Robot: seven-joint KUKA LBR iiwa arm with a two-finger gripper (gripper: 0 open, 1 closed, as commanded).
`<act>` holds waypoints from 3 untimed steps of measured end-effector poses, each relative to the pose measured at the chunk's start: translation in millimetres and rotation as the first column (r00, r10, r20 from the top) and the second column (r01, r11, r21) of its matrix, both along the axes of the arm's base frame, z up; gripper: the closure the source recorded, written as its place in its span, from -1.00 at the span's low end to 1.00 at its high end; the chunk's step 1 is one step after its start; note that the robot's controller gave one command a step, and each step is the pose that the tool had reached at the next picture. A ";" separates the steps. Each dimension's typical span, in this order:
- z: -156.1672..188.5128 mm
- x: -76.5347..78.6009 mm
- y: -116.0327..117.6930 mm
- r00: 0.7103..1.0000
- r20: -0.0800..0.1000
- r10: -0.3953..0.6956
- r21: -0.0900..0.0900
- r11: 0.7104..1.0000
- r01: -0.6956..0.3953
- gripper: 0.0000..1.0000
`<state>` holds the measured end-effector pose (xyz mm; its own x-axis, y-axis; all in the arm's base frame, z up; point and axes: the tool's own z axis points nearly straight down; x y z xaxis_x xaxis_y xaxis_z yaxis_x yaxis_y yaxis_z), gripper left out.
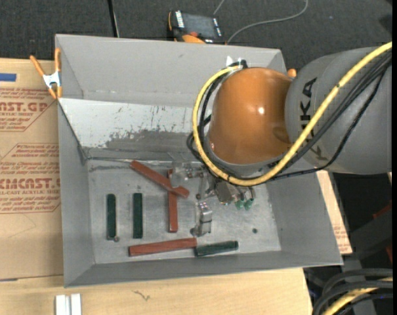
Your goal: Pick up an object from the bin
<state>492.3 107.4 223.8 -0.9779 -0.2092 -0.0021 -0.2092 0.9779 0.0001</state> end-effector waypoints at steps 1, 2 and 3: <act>-113.8 -10.0 2.3 0.987 -0.009 0.158 -0.001 0.987 -0.158 -1.00; -153.6 -3.9 -62.3 0.959 0.007 0.285 -0.001 0.959 -0.285 -1.00; -152.1 -7.1 -11.1 0.993 0.011 0.115 0.002 0.993 -0.115 -1.00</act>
Offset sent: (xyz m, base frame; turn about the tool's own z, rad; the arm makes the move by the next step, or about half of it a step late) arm -0.0078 0.0020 -0.1096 -0.1569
